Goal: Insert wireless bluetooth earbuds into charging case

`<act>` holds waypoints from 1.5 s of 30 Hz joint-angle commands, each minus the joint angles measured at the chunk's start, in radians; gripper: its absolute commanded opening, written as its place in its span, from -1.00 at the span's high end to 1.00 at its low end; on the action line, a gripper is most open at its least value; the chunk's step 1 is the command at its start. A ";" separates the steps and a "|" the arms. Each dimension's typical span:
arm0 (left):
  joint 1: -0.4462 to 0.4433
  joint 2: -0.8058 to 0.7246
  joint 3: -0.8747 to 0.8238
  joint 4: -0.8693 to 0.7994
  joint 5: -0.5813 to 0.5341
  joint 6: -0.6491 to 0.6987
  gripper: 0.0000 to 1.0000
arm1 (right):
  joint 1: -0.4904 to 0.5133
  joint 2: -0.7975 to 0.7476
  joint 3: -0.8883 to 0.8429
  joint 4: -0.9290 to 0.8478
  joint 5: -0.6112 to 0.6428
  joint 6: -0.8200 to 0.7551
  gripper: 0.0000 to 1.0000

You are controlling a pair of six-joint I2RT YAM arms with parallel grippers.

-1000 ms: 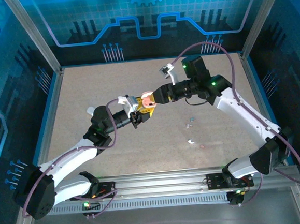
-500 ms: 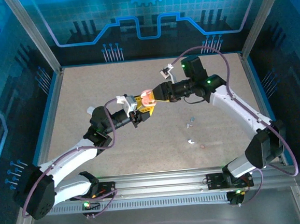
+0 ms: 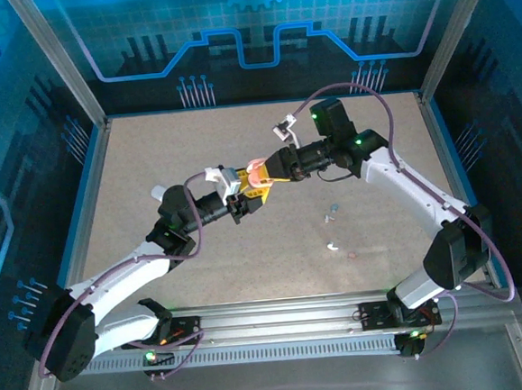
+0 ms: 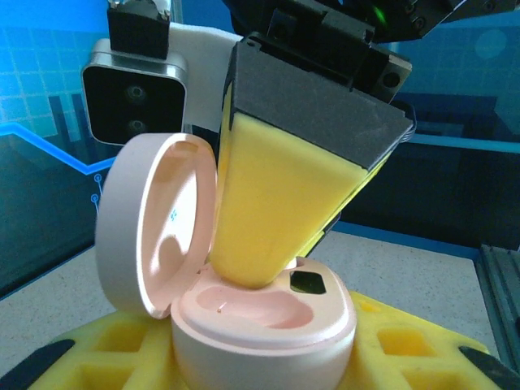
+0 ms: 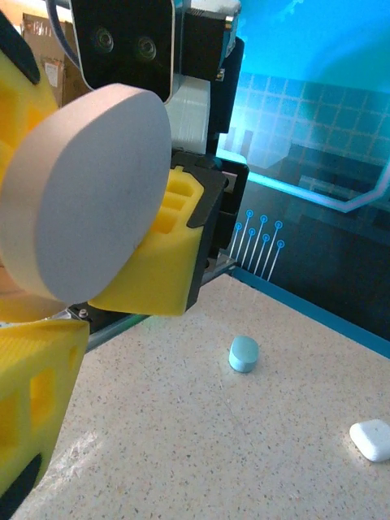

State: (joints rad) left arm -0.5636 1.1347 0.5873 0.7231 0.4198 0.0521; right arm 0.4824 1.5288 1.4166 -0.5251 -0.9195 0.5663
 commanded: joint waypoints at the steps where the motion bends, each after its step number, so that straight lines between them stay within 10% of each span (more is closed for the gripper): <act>1: -0.007 0.000 0.020 0.031 -0.025 0.015 0.20 | 0.035 0.016 0.036 -0.111 0.024 -0.059 0.23; 22: -0.006 0.016 0.021 0.006 -0.048 0.035 0.18 | 0.067 0.034 0.108 -0.230 0.156 -0.110 0.31; 28: -0.006 0.014 0.001 0.044 -0.061 0.027 0.22 | 0.051 0.000 0.112 -0.233 0.208 -0.103 0.01; 38: -0.006 0.011 -0.020 0.086 -0.075 0.018 0.23 | -0.054 -0.182 0.026 -0.145 0.286 -0.045 -0.24; 45: -0.006 0.000 -0.024 0.093 -0.071 0.007 0.23 | -0.283 -0.418 -0.247 -0.264 0.619 0.121 -0.12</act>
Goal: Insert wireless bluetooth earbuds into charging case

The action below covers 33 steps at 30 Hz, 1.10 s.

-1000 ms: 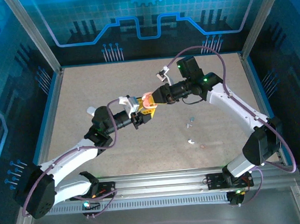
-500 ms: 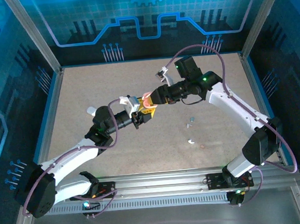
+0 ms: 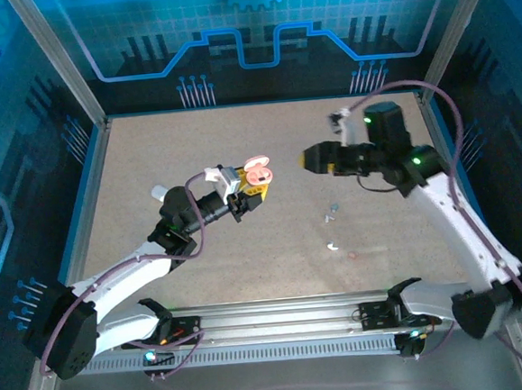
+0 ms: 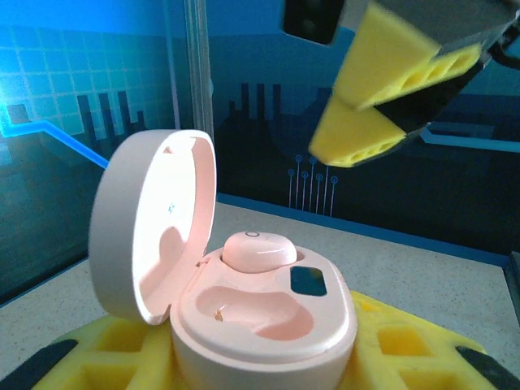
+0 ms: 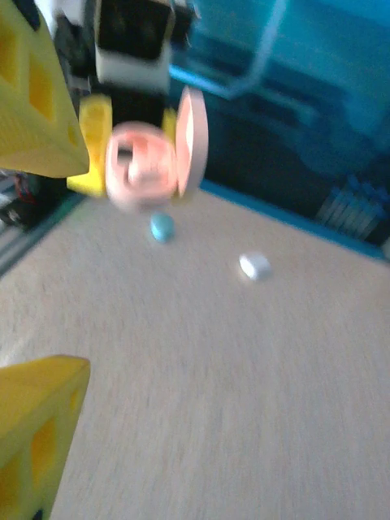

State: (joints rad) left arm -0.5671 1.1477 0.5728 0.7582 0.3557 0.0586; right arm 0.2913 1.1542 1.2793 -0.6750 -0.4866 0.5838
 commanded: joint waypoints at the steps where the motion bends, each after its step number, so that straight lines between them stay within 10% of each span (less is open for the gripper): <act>1: -0.002 -0.015 -0.010 0.061 -0.006 -0.003 0.23 | -0.129 -0.061 -0.157 -0.147 0.201 0.130 -0.07; 11: -0.003 -0.014 -0.013 0.083 0.001 -0.023 0.23 | -0.183 -0.065 -0.582 -0.137 0.178 0.120 0.10; 33: -0.003 -0.037 -0.014 0.056 0.008 -0.022 0.22 | -0.089 0.358 -0.526 -0.056 0.284 -0.025 0.01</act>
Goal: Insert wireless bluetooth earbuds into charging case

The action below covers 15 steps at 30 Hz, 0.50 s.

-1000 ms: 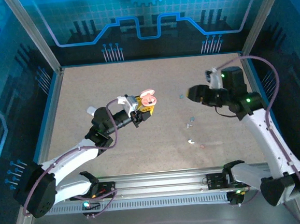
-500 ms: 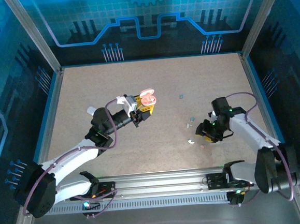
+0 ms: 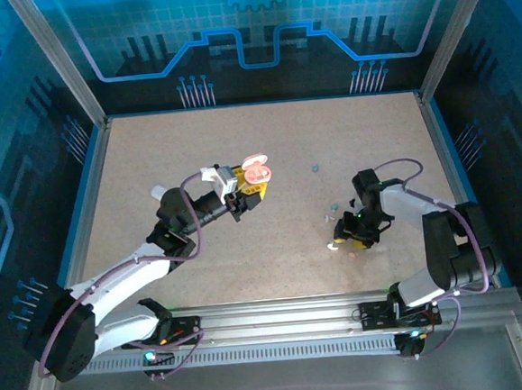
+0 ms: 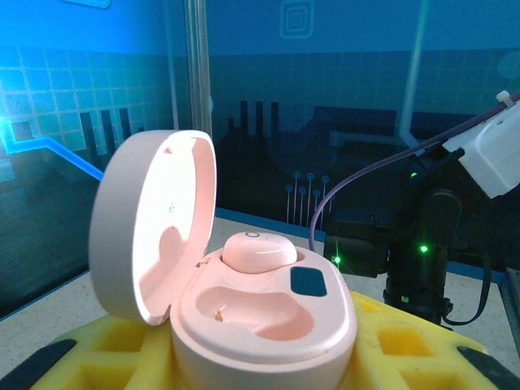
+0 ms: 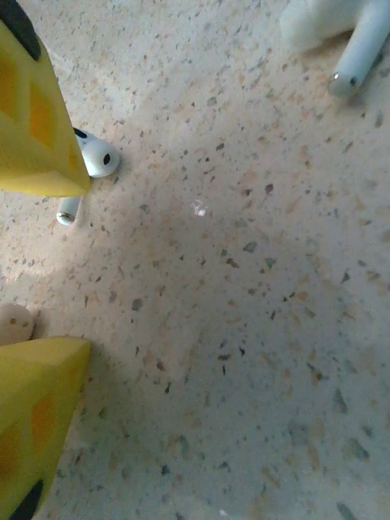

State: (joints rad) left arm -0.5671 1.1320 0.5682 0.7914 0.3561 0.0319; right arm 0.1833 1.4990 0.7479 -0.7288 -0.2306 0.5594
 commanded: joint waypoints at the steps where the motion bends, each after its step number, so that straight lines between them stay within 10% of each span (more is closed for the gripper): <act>1: -0.003 -0.021 -0.011 0.022 0.007 0.003 0.22 | 0.020 0.012 0.003 -0.009 0.034 0.006 0.01; 15: -0.003 -0.006 -0.016 0.036 0.006 0.003 0.21 | 0.040 -0.088 -0.045 -0.090 0.039 0.058 0.06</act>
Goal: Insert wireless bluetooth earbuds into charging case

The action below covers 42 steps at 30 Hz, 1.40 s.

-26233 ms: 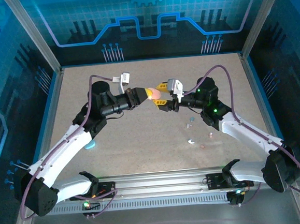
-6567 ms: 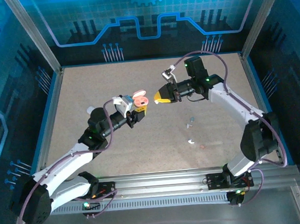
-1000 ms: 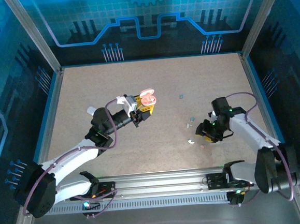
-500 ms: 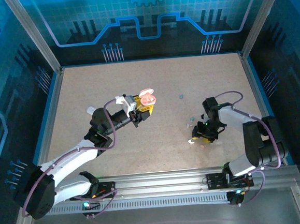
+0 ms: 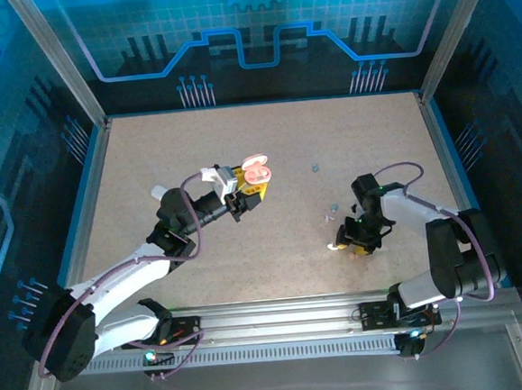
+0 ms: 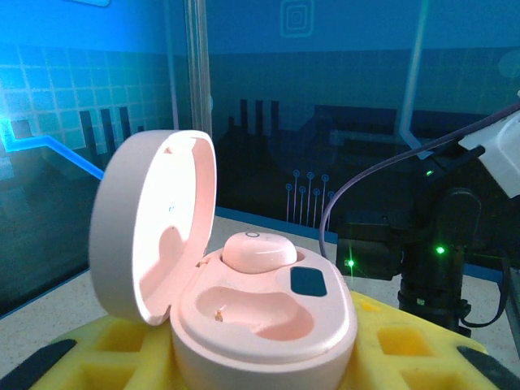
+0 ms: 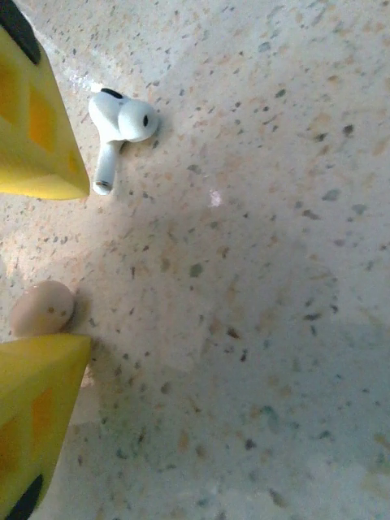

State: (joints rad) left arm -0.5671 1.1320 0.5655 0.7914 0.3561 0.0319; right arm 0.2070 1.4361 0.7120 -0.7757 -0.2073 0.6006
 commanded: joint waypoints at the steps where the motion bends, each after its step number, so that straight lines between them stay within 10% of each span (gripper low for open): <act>1: -0.002 -0.004 -0.013 0.037 0.006 0.002 0.21 | 0.019 -0.026 -0.010 -0.046 0.014 0.015 0.08; 42: -0.003 0.008 -0.009 0.038 0.002 -0.010 0.21 | 0.121 0.042 0.086 -0.125 0.150 -0.005 0.69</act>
State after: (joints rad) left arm -0.5671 1.1328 0.5655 0.7918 0.3561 0.0250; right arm 0.3145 1.5120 0.7708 -0.8650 -0.0662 0.5945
